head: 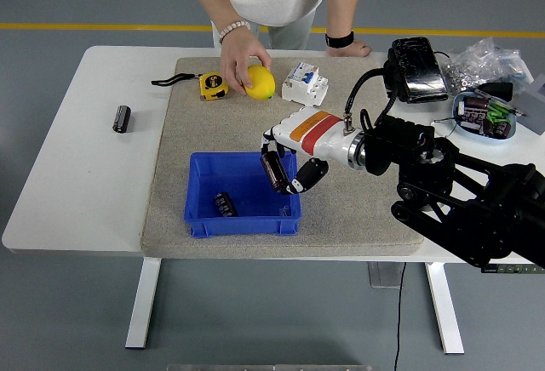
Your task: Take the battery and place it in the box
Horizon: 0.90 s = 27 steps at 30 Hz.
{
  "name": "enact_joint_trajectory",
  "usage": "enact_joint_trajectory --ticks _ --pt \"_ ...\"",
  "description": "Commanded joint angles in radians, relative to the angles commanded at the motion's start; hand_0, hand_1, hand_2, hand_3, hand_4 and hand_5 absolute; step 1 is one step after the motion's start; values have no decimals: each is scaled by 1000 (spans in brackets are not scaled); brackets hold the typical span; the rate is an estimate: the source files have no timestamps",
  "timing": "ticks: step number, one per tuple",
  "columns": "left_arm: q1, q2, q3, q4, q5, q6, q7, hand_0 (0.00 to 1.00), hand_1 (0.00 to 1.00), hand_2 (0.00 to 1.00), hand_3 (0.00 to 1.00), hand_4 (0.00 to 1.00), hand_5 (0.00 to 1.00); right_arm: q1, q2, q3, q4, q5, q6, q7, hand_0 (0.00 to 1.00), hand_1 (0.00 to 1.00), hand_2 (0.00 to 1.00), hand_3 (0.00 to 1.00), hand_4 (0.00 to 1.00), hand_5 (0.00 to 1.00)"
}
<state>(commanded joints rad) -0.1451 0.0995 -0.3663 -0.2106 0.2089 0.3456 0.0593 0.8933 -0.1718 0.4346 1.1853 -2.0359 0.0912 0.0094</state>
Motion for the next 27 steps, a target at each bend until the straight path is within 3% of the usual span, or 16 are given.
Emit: enact_joint_trajectory --ticks 4,5,9,11,19,27 --pt "-6 -1 -15 1 16 3 1 685 658 739 673 680 517 1 28 -15 -38 -21 -2 6 488 589 703 608 939 371" --pt "-7 -1 -15 1 15 4 -1 685 653 737 674 680 517 -1 30 -18 -46 -15 -2 4 705 743 859 813 998 437" --pt "-8 -1 -18 2 14 8 -4 685 653 737 674 680 517 0 28 -19 -54 -19 24 2 705 743 859 813 998 437" --pt "-8 0 -17 2 13 8 -5 685 654 737 673 679 515 0 28 -15 -56 -18 23 4 754 780 901 870 998 429" --pt "-2 0 -15 3 11 5 -4 685 653 737 674 680 515 -5 19 19 -59 -27 20 3 755 784 902 877 998 429" --pt "3 -1 -14 4 8 3 -3 686 652 736 672 683 519 -40 -38 107 -78 -48 20 -2 757 779 894 876 998 419"
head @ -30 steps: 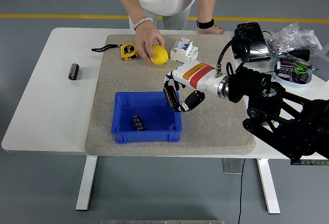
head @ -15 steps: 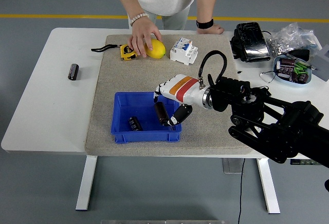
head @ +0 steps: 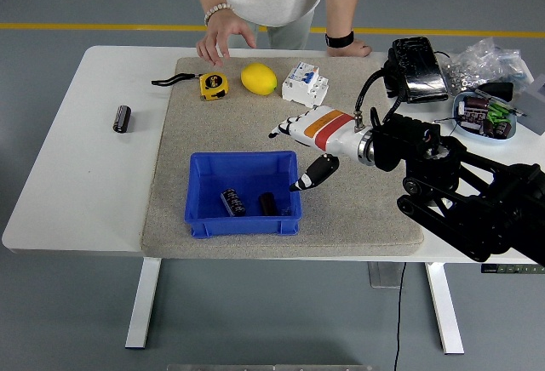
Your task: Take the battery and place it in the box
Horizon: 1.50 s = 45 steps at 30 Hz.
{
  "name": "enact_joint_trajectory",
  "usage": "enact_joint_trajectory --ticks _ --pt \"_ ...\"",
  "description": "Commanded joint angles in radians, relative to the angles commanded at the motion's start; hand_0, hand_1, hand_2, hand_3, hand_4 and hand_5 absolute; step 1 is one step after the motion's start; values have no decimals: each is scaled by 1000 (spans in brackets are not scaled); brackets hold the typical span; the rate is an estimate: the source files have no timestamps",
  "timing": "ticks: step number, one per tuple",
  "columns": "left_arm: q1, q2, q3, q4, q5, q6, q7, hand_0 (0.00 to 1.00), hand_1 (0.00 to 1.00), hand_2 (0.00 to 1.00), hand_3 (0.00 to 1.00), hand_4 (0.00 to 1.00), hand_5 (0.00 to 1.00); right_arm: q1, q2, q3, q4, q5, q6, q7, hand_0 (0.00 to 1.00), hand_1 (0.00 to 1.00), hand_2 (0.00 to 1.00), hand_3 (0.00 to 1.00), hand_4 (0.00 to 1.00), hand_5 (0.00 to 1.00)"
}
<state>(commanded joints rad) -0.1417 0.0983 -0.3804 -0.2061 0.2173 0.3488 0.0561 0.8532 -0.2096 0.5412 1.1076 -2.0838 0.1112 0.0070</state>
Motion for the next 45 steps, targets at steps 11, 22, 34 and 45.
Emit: enact_joint_trajectory --ticks 11,22,34,45 --pt "7 0 -4 2 13 -3 8 686 651 736 671 684 520 -154 -124 124 -23 213 -115 30 732 747 839 858 998 466" --pt "7 -8 -4 2 19 -8 10 685 657 743 674 686 520 -427 -146 350 14 674 -265 157 744 755 822 848 998 514" --pt "7 -6 -21 2 55 -12 17 685 659 743 675 686 519 -649 28 725 41 1052 -263 183 736 746 809 829 998 643" --pt "12 -3 -40 2 91 -14 26 685 660 749 677 682 518 -691 101 824 39 1021 -253 171 731 741 792 811 998 640"
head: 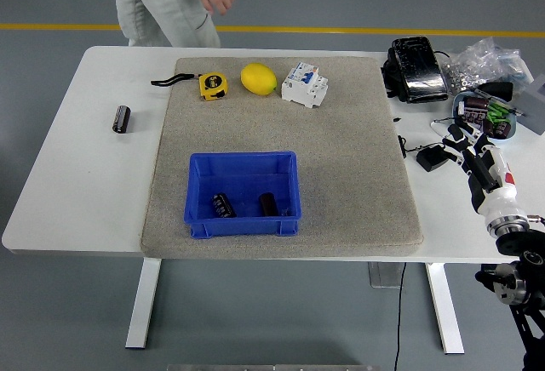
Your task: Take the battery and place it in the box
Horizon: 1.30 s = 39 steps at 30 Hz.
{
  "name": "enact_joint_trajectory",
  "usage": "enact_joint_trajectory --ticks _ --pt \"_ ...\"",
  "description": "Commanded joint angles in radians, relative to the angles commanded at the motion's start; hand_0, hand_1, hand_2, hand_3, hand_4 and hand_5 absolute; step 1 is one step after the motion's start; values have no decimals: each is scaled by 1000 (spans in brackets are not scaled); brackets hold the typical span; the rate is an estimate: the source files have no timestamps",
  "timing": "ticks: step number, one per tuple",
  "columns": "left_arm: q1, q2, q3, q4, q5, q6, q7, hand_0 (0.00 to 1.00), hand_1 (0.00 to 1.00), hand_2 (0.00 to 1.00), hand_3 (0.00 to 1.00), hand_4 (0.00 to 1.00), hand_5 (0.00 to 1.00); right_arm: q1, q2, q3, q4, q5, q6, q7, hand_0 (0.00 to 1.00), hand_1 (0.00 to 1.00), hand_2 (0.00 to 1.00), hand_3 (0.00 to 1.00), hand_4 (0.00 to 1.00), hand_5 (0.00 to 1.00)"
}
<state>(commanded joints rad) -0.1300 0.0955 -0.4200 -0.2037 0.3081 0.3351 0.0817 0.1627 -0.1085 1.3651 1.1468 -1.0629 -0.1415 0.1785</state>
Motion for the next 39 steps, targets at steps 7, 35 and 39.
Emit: enact_joint_trajectory --ticks 7,35,39 --pt "-4 0 18 0 -28 0 -9 685 658 747 677 682 517 15 0 25 30 -35 10 -46 721 724 777 798 998 637" --pt "-5 0 24 1 -41 1 -11 686 655 742 673 682 516 10 9 62 160 -38 -28 -140 701 707 763 778 998 676" --pt "-5 0 24 1 -41 0 -11 686 655 742 673 682 516 12 8 69 171 -32 -29 -137 701 707 763 778 998 676"
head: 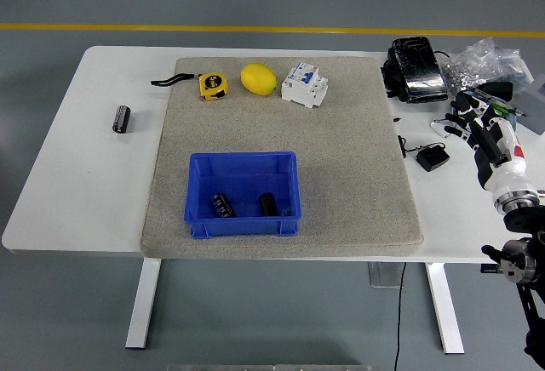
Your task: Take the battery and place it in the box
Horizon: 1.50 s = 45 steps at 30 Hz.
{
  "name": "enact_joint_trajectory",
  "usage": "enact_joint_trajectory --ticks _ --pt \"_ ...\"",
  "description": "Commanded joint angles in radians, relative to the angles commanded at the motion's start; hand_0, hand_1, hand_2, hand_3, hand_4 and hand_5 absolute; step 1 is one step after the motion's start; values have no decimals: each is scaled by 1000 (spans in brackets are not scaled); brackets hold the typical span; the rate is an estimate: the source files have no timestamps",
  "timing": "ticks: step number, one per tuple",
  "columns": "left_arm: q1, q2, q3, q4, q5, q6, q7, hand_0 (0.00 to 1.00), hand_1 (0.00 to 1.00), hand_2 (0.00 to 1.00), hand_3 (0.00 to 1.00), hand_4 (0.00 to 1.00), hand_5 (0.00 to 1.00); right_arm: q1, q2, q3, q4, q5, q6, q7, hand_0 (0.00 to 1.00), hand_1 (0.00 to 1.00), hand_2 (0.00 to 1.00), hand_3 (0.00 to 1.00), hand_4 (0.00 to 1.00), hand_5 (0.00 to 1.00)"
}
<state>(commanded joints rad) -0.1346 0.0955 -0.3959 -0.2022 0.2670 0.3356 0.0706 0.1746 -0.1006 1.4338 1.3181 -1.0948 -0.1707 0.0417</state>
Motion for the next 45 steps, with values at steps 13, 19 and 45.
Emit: enact_joint_trajectory --ticks 13,19,45 --pt "-1 1 1 0 0 0 0 685 653 739 670 683 517 -2 4 11 -1 34 -46 48 692 701 756 770 998 666" --pt "-1 0 0 1 -1 0 -1 686 652 738 671 683 516 -2 5 11 -3 39 -60 47 694 700 755 767 998 665" --pt "-4 -2 -4 1 4 1 0 686 654 739 671 682 516 0 8 13 -13 8 -3 10 698 697 751 757 998 655"
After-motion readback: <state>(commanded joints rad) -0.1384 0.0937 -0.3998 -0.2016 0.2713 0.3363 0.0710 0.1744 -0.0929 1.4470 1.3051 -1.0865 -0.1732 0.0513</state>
